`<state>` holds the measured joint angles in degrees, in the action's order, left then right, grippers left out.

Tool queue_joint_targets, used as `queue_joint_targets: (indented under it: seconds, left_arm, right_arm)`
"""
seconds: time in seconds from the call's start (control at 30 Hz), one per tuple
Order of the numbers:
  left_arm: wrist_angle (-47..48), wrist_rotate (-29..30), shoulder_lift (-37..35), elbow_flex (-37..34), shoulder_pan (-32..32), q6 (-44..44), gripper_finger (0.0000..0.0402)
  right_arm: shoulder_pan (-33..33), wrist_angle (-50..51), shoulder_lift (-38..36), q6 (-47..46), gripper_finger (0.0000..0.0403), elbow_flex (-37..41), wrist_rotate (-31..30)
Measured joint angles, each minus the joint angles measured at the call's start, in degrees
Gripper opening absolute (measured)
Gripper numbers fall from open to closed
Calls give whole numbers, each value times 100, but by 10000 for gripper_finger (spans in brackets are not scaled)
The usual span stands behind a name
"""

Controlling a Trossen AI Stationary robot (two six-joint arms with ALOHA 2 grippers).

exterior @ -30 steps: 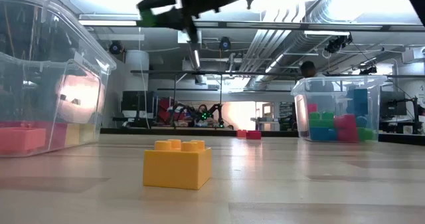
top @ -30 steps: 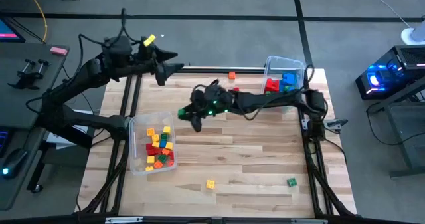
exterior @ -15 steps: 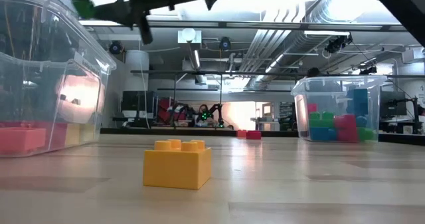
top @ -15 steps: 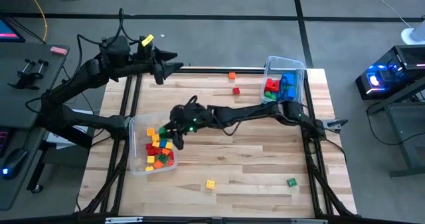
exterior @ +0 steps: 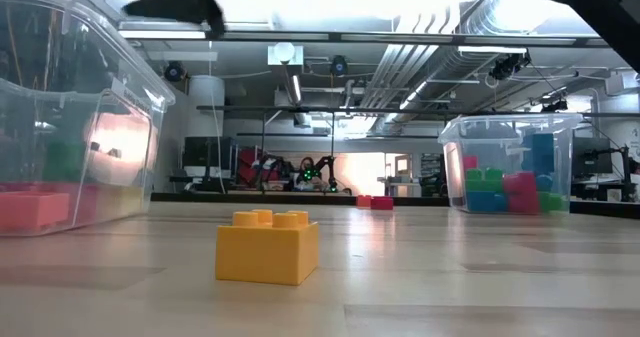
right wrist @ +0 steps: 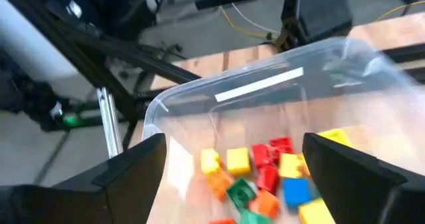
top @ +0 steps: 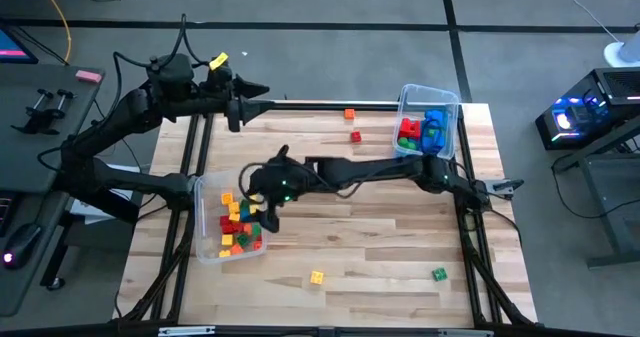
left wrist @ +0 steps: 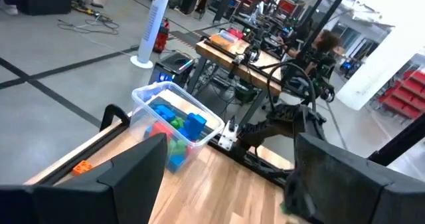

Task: Sort blocks by size
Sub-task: Put the small yellow game piece into the left transparent bin

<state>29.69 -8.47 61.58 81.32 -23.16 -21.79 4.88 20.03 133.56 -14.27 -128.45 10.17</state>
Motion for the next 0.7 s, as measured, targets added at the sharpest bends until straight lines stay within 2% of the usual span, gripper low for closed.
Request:
queue_joint_targets:
  seconds: [0.1, 0.13, 0.3, 0.37, 0.47, 0.53, 0.63, 0.7]
  left_arm:
    - [-2, 1, -1, 0, 0, -136, 319]
    - [-1, 2, 0, 0, 0, -187, 319]
    - [0, 13, 2, 0, 5, -369, 319]
    - [-2, 22, 7, 0, 11, -370, 319]
    - [2, 28, 11, 0, 20, -411, 319]
    - [3, 50, 11, 0, 21, -411, 319]
    - [0, 101, 50, 0, 24, -451, 319]
    - [13, 178, 97, 0, 24, -475, 319]
  right_arm:
    - [11, 1581, -30, 626, 353, -690, -4]
    - [37, 1946, -210, 779, 352, -565, -14]
    - [381, 3263, -1409, 915, 347, 1184, -548]
    - [650, 2879, -1978, 681, 347, 2229, -702]
    - [1119, 1765, -2804, -17, 347, 3794, -925]
    - [1415, 1017, -3105, -586, 347, 4573, -1096]
    - [1790, -29, -3103, -1272, 347, 5294, -1334]
    - [2007, -570, -2930, -1493, 347, 5404, -1534]
